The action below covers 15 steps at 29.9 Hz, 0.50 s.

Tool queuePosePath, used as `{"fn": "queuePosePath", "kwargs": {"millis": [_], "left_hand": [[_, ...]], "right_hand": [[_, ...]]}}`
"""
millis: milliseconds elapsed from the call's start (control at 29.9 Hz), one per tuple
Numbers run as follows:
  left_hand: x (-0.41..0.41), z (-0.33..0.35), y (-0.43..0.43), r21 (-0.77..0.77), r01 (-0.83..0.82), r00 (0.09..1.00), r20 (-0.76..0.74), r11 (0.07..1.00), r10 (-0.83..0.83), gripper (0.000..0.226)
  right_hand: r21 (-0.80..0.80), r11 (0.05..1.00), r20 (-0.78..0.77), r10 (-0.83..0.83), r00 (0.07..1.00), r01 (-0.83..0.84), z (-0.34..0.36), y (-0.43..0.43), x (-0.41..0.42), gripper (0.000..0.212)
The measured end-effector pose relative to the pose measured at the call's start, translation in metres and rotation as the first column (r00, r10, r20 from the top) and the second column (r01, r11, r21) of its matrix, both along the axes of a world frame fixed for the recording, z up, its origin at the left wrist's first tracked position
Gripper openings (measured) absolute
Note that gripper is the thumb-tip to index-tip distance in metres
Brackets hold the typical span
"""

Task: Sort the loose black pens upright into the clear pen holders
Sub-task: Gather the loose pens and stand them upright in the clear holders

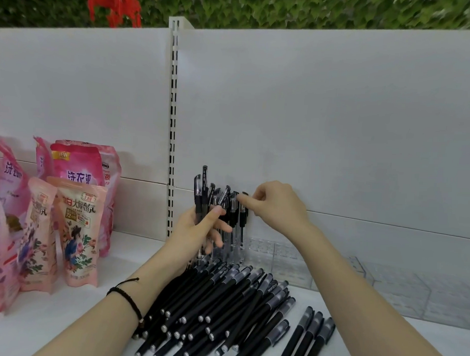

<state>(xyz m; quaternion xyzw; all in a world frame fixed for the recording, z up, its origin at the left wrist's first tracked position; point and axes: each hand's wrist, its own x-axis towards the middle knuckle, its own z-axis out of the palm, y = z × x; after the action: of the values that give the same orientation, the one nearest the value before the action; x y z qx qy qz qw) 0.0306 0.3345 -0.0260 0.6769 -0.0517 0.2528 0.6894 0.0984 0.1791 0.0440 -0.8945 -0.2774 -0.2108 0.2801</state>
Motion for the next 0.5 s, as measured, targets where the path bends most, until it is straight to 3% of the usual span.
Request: {"fn": "queuePosePath", "kwargs": {"millis": [167, 301, 402, 502], "left_hand": [[-0.002, -0.001, -0.004, -0.023, 0.151, 0.988, -0.027, 0.988, -0.151, 0.041], [-0.003, 0.000, -0.007, -0.035, 0.205, 0.978, -0.021, 0.978, -0.205, 0.039], [-0.004, 0.003, -0.005, -0.035, 0.153, 0.987, -0.037, 0.988, -0.154, 0.039], [-0.003, 0.002, -0.002, -0.047, 0.047, 0.997, -0.063, 0.998, -0.050, 0.036]], "right_hand": [[0.326, 0.896, -0.227, 0.385, 0.894, -0.303, 0.009, 0.001, -0.013, 0.025], [0.475, 0.830, -0.346, 0.482, 0.805, -0.293, 0.008, 0.002, -0.013, 0.022], [0.618, 0.742, -0.310, 0.535, 0.786, -0.261, 0.013, 0.001, -0.011, 0.014], [0.721, 0.657, -0.169, 0.477, 0.862, -0.222, 0.021, -0.003, -0.007, 0.012]]}}
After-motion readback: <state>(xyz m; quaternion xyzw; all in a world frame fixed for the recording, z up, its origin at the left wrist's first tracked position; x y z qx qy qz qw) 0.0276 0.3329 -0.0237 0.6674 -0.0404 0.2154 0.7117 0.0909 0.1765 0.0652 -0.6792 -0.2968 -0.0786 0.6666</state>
